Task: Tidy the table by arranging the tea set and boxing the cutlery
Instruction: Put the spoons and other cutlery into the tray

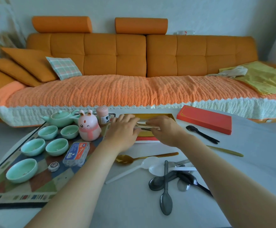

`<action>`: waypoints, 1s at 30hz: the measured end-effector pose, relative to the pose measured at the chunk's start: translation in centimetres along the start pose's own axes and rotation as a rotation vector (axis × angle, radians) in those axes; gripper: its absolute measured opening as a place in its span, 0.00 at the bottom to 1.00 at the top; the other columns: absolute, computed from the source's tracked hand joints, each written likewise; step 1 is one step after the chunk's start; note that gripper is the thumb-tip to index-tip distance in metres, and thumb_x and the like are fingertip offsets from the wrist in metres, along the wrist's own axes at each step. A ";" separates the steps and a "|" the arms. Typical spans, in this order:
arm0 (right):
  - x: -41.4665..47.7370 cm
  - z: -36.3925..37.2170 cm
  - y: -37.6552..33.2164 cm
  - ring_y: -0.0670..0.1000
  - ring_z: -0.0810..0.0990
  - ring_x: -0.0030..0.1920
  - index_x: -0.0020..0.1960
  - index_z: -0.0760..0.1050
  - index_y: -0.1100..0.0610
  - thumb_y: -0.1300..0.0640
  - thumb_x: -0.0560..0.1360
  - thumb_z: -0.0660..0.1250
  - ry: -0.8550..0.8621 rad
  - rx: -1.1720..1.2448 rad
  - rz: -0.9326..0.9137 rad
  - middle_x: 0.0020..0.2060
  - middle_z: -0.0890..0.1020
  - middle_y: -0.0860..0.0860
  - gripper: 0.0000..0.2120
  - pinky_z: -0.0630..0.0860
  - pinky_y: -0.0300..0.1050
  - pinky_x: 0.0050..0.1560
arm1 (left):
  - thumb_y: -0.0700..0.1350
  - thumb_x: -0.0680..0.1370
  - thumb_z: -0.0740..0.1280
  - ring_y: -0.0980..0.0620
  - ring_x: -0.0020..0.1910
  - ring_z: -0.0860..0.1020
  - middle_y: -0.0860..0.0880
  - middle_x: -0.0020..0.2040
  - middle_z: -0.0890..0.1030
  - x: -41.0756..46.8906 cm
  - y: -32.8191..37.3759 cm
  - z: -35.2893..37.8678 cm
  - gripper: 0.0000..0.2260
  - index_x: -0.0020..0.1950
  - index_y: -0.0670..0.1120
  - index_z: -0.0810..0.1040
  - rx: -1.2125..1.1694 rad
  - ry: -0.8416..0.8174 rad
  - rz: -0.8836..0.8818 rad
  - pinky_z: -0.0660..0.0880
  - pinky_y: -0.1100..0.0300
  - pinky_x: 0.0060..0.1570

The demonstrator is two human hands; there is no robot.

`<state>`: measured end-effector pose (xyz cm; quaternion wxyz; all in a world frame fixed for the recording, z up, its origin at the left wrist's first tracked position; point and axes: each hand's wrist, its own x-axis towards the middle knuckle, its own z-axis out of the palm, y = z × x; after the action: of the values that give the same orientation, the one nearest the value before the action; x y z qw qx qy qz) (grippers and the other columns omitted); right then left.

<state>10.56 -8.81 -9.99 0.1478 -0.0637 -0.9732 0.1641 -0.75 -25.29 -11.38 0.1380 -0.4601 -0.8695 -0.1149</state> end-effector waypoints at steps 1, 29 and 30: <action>-0.2 0.0 0.0 0.54 0.76 0.58 0.61 0.80 0.52 0.59 0.76 0.64 0.076 -0.030 -0.047 0.57 0.81 0.51 0.15 0.72 0.52 0.62 | 0.54 0.81 0.57 0.48 0.65 0.67 0.52 0.66 0.71 -0.1 0.1 -0.3 0.18 0.70 0.51 0.70 -0.015 0.062 0.033 0.63 0.49 0.63; -3.6 -0.9 -1.7 0.40 0.77 0.42 0.47 0.79 0.46 0.50 0.77 0.68 -0.391 0.129 0.045 0.42 0.79 0.39 0.01 0.70 0.34 0.40 | 0.58 0.68 0.73 0.56 0.51 0.76 0.60 0.52 0.77 -5.7 -0.7 -4.6 0.17 0.55 0.58 0.80 -0.207 -0.477 -0.015 0.77 0.54 0.53; -3.6 -1.0 -1.5 0.40 0.77 0.41 0.47 0.78 0.47 0.51 0.77 0.68 -0.382 0.163 0.053 0.41 0.79 0.40 0.01 0.70 0.34 0.40 | 0.57 0.69 0.73 0.56 0.51 0.76 0.59 0.52 0.78 -5.7 -0.8 -4.6 0.16 0.56 0.58 0.80 -0.221 -0.470 -0.020 0.77 0.53 0.53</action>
<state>14.11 -10.58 -9.55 -0.0390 -0.0448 -0.9651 0.2550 2.24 -31.57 -9.13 -0.1199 -0.4780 -0.8643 -0.1005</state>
